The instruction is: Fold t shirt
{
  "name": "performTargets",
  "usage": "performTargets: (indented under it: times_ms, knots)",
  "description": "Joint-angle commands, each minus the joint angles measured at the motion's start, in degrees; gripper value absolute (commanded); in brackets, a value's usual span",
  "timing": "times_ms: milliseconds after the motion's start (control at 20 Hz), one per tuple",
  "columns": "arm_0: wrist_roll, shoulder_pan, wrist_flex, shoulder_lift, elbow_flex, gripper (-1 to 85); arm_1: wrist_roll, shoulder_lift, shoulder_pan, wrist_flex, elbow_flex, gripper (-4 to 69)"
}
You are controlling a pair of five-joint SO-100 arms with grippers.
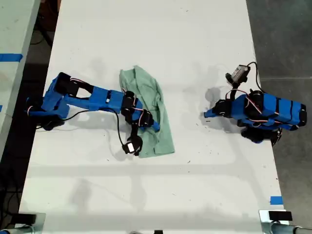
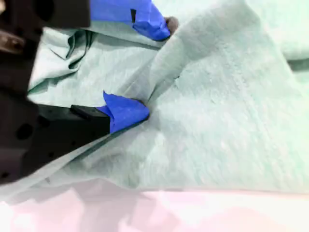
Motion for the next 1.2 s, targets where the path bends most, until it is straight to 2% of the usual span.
performTargets:
  times_ms: [0, 100, 150, 450, 600, 700, 850, 1000, 1150]
  knots:
    - [0.7, 0.0, 1.1, 6.8, -4.0, 18.4, -0.6, 0.9, -0.1, 0.3, 2.5, 1.4]
    - [-1.3, 0.5, 5.2, 12.7, -3.9, 3.2, -0.7, 0.9, 0.0, 0.3, 2.5, 1.4]
    - [-2.2, 0.6, 7.7, 16.5, -3.3, -0.1, -0.7, 0.9, 0.0, 0.3, 2.5, 1.4]
    - [-1.0, -2.7, 21.4, 43.4, 9.2, -0.2, -0.6, 0.9, 0.0, 0.3, 2.5, 1.4]
    - [-0.6, -5.3, 21.1, 59.0, 24.0, -0.2, -0.5, 0.9, 0.1, 0.3, 2.6, 1.4]
    - [-1.1, -6.7, 18.8, 71.1, 37.5, -0.2, -0.4, 0.9, 0.1, 0.3, 2.6, 1.4]
    - [-3.8, -9.1, 11.1, 96.0, 65.5, -0.2, -0.4, 0.9, 0.2, 0.3, 2.6, 1.4]
    - [-5.0, -7.4, 3.0, 105.6, 82.3, -0.2, -0.5, 0.9, 0.3, 0.2, 2.7, 1.4]
    - [-0.8, -9.6, -3.0, 114.4, 94.1, -0.2, -0.4, 0.9, 0.4, 0.1, 2.8, 1.4]
